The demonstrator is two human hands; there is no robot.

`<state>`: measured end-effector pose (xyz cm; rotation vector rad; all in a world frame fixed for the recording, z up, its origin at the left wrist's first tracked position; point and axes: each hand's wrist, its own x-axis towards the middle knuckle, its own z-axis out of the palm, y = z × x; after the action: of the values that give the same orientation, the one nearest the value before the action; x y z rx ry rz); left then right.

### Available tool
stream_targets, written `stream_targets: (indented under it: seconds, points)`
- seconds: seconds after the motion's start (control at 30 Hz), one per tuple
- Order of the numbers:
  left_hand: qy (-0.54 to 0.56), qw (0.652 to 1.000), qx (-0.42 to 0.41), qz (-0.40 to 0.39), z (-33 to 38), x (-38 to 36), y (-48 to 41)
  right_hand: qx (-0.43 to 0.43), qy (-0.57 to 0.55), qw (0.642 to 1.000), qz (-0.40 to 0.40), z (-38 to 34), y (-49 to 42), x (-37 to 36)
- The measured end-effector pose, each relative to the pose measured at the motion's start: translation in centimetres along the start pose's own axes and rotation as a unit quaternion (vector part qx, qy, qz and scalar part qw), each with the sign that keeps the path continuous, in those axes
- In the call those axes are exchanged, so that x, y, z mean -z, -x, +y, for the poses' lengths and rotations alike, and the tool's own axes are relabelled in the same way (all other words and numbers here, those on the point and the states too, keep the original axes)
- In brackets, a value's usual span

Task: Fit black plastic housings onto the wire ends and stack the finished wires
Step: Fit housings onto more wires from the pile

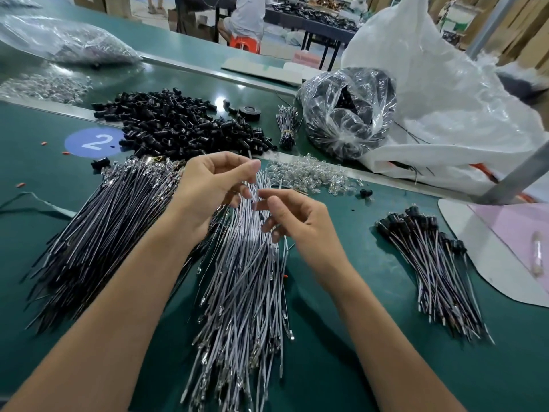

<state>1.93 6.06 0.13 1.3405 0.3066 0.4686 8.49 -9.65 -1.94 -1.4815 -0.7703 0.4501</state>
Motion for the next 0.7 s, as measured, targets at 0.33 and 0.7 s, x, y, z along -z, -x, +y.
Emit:
stream_targets:
  seconds: [0.33, 0.7]
  points:
    - [-0.324, 0.932, -0.092, 0.136, 0.8, 1.4, 0.0, -0.062, -0.272, 0.955, 0.096, -0.4, -0.2, 1.9]
    - [-0.687, 0.716, 0.091, 0.076, 0.9, 1.6, 0.8, -0.058, -0.232, 0.966, 0.1, 0.0, 0.1, 2.1]
